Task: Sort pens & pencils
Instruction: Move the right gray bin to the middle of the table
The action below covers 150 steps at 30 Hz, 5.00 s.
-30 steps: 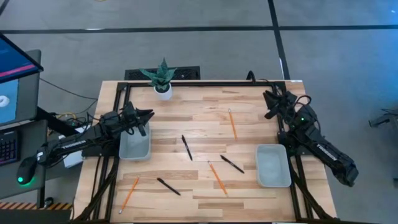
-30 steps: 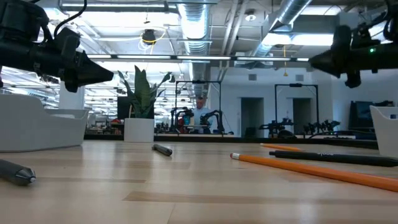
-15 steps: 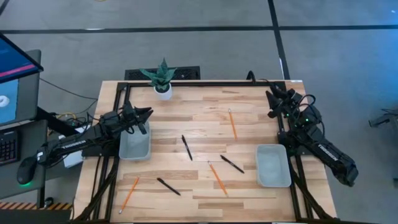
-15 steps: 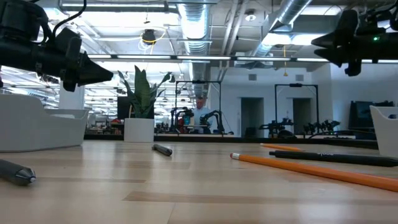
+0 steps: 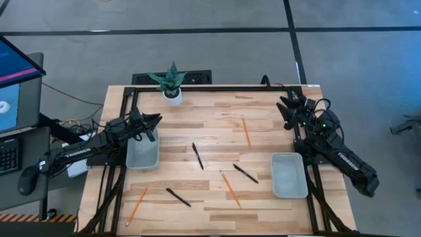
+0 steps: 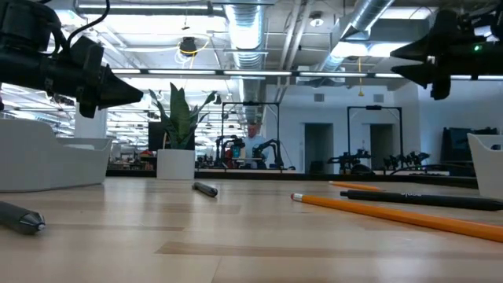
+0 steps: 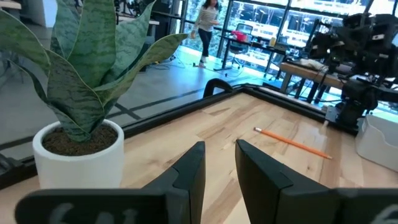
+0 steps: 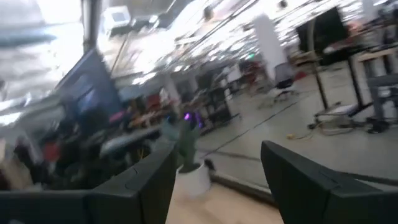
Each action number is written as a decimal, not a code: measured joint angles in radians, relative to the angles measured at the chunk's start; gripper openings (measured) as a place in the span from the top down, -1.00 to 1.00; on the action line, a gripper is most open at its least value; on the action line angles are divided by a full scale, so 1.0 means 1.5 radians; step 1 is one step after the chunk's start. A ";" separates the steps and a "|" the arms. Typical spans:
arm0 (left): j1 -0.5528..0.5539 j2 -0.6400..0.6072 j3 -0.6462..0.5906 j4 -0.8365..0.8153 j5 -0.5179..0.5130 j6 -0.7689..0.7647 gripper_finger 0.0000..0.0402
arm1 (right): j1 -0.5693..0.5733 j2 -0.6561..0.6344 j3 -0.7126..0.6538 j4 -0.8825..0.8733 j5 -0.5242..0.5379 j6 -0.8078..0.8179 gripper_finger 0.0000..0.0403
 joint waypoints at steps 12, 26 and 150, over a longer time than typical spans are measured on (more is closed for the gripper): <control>0.000 0.000 0.000 0.000 0.000 0.003 0.61 | 0.049 0.181 0.293 -0.293 -0.008 -0.153 -0.27; 0.000 0.000 0.000 0.000 0.000 0.004 0.61 | 0.204 0.471 0.594 -0.622 -0.008 -0.153 -0.27; 0.000 0.000 0.000 0.000 -0.013 0.038 0.61 | 0.638 0.822 0.374 -0.778 0.140 -0.085 -0.13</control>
